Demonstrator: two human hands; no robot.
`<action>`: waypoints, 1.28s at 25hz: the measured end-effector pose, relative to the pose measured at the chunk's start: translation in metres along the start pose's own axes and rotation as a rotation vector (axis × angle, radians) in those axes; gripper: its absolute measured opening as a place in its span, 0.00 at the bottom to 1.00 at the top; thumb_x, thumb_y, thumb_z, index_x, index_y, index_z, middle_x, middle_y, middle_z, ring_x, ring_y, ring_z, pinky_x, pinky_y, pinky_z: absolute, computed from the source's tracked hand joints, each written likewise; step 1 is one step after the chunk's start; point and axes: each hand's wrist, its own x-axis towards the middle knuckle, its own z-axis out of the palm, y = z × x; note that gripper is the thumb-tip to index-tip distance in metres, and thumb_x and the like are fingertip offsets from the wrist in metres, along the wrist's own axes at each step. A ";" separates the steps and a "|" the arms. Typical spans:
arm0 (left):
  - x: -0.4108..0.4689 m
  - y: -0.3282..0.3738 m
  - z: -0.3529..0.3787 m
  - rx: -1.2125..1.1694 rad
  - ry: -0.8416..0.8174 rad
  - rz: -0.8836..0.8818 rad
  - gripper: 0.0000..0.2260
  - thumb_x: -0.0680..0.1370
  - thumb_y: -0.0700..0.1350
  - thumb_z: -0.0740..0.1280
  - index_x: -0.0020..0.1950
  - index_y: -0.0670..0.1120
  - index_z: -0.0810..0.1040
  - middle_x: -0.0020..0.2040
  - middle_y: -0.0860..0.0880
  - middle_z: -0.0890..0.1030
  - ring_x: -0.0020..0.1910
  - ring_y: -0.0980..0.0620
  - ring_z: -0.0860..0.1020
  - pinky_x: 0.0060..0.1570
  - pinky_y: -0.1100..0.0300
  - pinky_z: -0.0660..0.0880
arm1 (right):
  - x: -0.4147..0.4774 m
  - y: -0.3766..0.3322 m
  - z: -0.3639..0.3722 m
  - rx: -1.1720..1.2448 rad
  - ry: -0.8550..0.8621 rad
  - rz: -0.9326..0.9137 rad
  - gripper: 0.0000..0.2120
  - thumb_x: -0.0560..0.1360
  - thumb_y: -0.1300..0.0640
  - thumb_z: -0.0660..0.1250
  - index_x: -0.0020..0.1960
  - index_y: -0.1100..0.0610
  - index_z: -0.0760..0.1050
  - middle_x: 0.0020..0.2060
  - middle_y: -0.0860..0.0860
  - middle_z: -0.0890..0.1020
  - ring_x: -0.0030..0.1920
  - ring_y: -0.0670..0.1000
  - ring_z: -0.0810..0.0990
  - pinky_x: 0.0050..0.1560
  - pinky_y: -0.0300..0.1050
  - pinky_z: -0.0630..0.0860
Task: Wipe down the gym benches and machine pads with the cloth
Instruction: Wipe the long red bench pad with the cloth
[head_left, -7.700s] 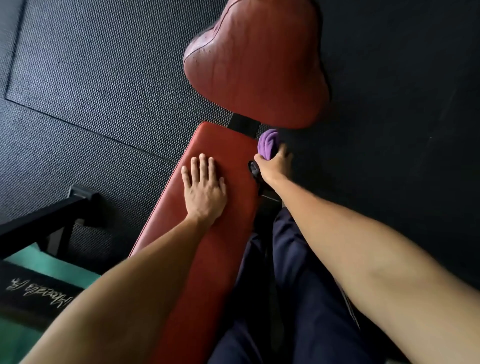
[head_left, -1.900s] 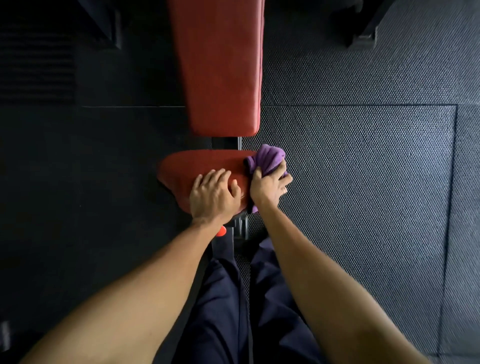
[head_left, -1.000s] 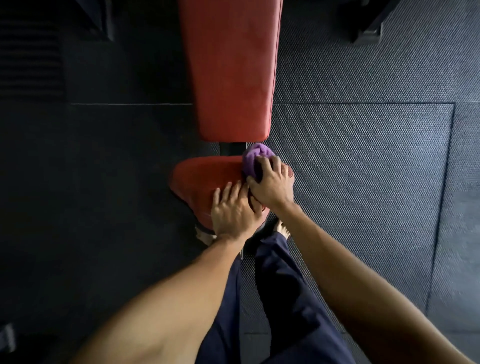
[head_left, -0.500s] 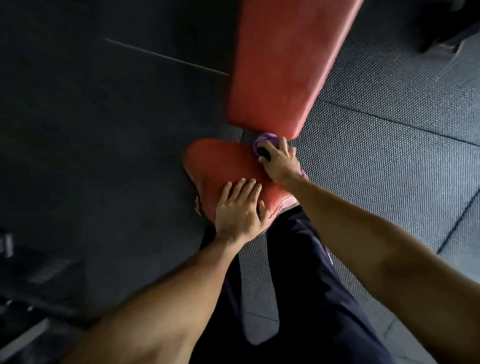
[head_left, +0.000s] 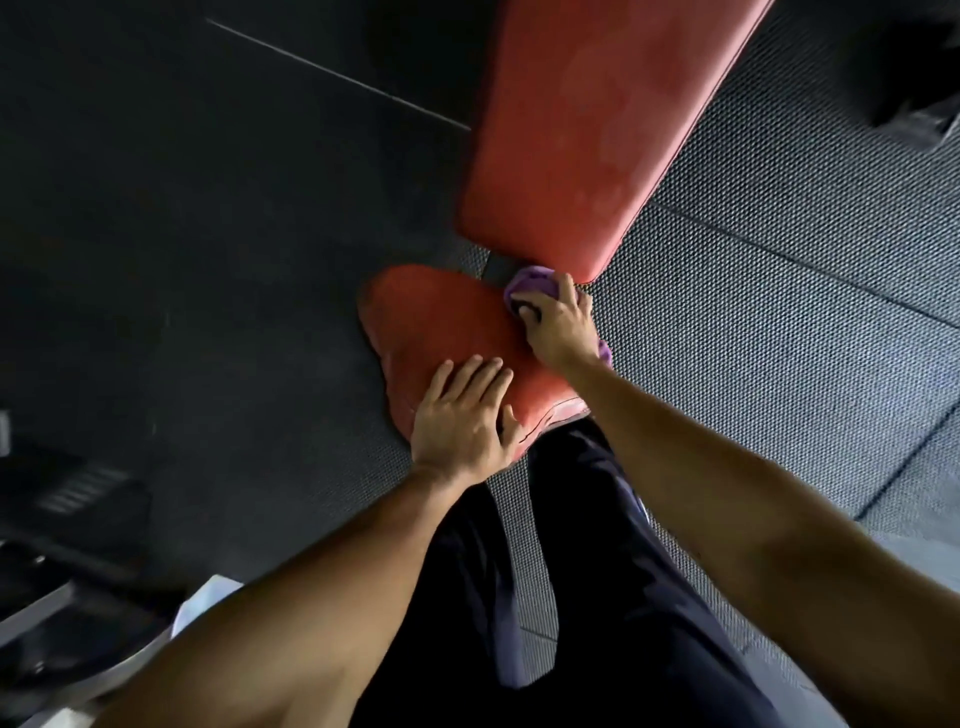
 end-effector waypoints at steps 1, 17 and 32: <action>0.001 0.000 0.000 0.006 0.002 -0.001 0.20 0.76 0.50 0.62 0.65 0.46 0.82 0.66 0.49 0.81 0.68 0.48 0.76 0.72 0.46 0.65 | 0.008 0.008 -0.003 0.004 -0.030 0.036 0.16 0.83 0.50 0.61 0.68 0.39 0.76 0.71 0.51 0.64 0.65 0.63 0.66 0.62 0.61 0.73; 0.000 -0.002 0.002 0.052 -0.010 0.031 0.21 0.76 0.50 0.61 0.66 0.47 0.81 0.67 0.49 0.80 0.69 0.49 0.75 0.72 0.46 0.65 | -0.026 0.040 -0.008 0.243 0.062 0.419 0.23 0.82 0.47 0.59 0.76 0.45 0.64 0.69 0.57 0.67 0.65 0.66 0.72 0.61 0.59 0.72; -0.003 -0.001 0.004 0.055 0.061 0.031 0.21 0.75 0.49 0.60 0.63 0.47 0.83 0.64 0.48 0.82 0.66 0.48 0.78 0.69 0.45 0.68 | -0.112 0.004 0.029 0.584 0.411 0.425 0.18 0.78 0.58 0.60 0.67 0.46 0.68 0.72 0.56 0.62 0.68 0.66 0.67 0.67 0.66 0.70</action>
